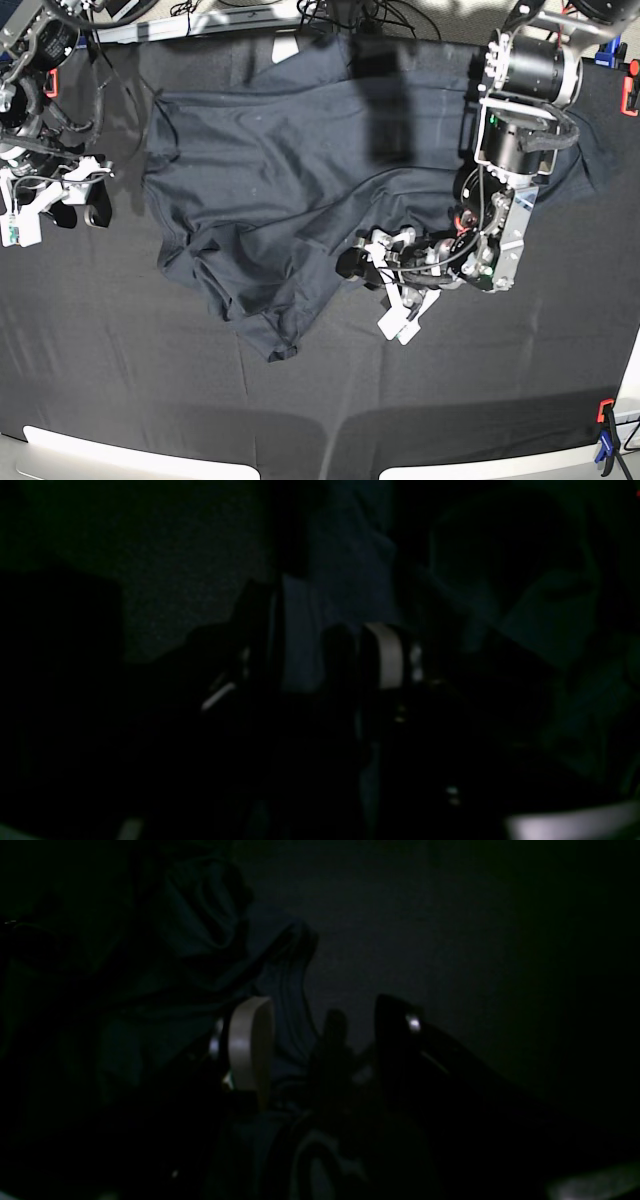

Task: Layout the t-shirt on the table in an organized manner, then fold the t-shirt properly
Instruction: 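Pull the shirt's side with the left gripper to flatten it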

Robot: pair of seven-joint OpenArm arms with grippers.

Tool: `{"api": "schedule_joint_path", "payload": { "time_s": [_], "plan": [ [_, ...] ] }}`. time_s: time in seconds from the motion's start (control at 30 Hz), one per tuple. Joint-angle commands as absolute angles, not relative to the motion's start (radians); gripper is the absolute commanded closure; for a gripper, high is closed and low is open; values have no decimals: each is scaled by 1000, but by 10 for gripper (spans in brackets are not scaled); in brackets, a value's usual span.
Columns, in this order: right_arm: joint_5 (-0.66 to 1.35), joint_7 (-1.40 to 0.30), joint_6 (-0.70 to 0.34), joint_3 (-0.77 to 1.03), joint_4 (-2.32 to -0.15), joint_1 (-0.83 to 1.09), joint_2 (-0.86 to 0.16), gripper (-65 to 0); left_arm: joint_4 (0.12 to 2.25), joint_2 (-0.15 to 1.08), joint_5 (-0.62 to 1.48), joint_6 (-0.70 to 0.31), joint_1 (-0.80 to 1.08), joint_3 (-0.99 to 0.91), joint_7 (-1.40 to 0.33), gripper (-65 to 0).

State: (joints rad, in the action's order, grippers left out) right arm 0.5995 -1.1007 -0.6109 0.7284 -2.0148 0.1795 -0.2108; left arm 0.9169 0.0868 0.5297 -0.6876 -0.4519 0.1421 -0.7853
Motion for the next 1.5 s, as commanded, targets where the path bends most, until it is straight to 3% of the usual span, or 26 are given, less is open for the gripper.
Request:
{"api": "schedule_joint_path", "payload": {
  "time_s": [0.0, 0.07, 0.1, 0.23, 0.37, 0.63, 0.93, 1.23, 1.47],
  "plan": [
    [613, -1085, -630, 732, -2029, 169, -225, -314, 932, 86, 571, -698, -483, 139, -757, -135],
    [613, -1084, -630, 732, -2029, 169, -225, -314, 932, 89, 601, -698, -486, 139, -736, -13],
    [613, -1084, -630, 732, -2029, 169, -225, -314, 935, 93, 611, -698, -488, 139, -712, 0],
    [614, -1084, -630, 732, -2029, 169, -225, -314, 938, 130, 590, -698, -522, 139, -627, 0],
    [614, -1084, -630, 732, -2029, 169, -225, -314, 938, 193, 427, -684, -577, 139, -503, 0],
    [614, -1085, -633, 732, -2029, 169, -225, -314, 933, 331, 73, -356, -601, 139, -127, 0],
    [614, -1087, -633, 732, -2029, 169, -224, -314, 853, 392, 40, -69, -625, 139, 118, 0],
    [662, -1108, -659, 732, -2029, 169, -225, -314, 549, 391, -34, -63, -785, 139, 203, 0],
    [662, -1107, -659, 732, -2029, 169, -225, -314, 498, 391, -37, -63, -807, 139, 237, 0]
  ]
}}
